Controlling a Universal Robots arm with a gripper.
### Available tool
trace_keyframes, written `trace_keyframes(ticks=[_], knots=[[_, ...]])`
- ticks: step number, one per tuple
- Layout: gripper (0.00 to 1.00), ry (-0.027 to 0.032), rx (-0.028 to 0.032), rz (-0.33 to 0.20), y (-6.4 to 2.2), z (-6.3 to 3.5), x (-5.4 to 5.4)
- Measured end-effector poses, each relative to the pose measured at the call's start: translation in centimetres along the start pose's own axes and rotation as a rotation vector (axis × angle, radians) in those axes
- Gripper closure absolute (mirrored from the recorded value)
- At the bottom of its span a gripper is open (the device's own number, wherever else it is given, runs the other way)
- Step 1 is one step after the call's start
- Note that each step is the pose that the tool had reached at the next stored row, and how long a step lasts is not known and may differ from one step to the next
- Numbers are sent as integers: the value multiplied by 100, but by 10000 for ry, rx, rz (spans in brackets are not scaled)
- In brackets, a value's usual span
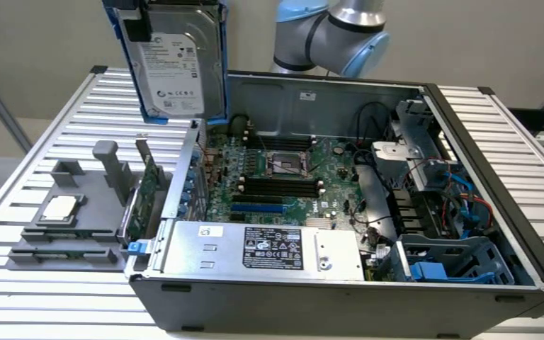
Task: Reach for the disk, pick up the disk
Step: 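Pick up the disk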
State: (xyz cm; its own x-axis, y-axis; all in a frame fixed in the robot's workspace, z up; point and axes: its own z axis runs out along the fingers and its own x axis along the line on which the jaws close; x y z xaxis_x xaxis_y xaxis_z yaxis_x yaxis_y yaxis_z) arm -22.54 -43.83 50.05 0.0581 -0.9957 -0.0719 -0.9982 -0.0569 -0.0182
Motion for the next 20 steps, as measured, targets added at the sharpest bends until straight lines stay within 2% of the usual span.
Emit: trace_keyframes(ticks=[13,20], knots=[[67,-25,1,1,-511,-17,269],[67,-25,1,0,-684,-28,475]])
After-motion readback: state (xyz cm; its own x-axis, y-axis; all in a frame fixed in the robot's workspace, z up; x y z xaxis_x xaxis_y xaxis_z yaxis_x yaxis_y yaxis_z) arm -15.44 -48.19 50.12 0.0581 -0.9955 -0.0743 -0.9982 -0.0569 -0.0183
